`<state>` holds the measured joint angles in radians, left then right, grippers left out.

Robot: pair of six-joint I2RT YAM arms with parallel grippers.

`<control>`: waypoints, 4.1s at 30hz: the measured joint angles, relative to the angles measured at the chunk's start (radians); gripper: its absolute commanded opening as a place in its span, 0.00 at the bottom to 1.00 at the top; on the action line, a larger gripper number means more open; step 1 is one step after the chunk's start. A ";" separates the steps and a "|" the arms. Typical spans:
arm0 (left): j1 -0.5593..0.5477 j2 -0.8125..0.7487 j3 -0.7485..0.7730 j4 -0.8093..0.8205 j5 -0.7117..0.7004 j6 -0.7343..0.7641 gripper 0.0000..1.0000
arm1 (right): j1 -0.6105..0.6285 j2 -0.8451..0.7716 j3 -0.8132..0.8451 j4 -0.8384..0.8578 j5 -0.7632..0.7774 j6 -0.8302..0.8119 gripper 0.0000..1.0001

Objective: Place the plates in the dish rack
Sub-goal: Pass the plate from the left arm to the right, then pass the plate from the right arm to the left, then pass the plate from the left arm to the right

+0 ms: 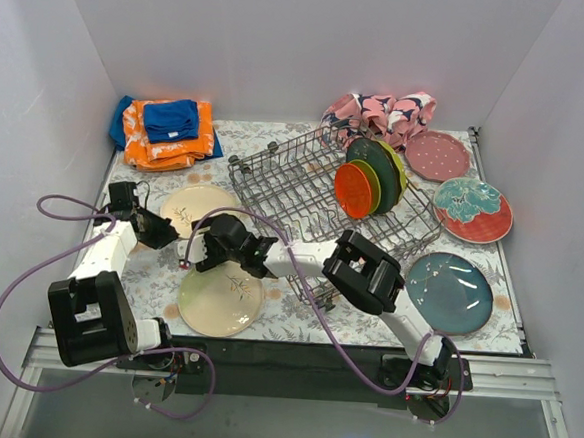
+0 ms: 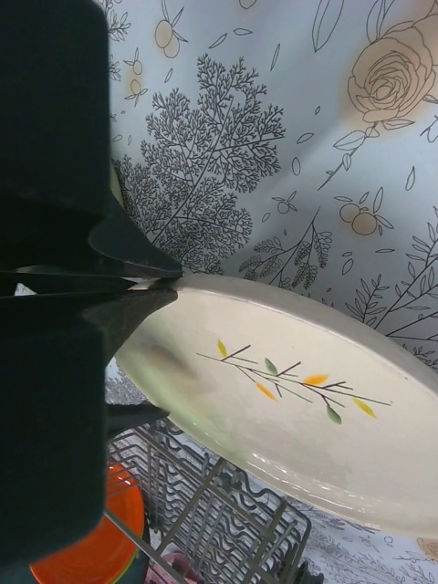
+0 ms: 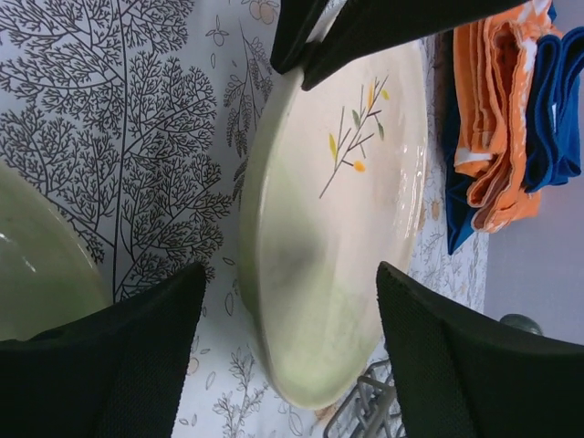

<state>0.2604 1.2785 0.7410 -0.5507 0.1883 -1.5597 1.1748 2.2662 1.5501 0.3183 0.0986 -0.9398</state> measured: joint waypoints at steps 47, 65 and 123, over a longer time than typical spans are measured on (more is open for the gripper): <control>0.158 -0.011 -0.032 0.095 0.130 0.000 0.42 | 0.084 -0.031 0.005 0.083 0.130 0.164 0.04; 0.299 -0.039 -0.018 0.178 0.329 0.045 0.00 | 0.096 -0.098 0.092 -0.119 -0.014 0.359 0.86; -0.317 -0.055 0.037 0.991 0.800 -0.221 0.00 | -0.760 -0.788 -0.441 -0.201 -0.978 1.623 0.55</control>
<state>-0.0563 1.2236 0.7784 0.4404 0.9878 -1.7809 0.4145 1.4780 1.1091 0.1169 -0.8791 0.6834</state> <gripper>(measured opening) 0.166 0.597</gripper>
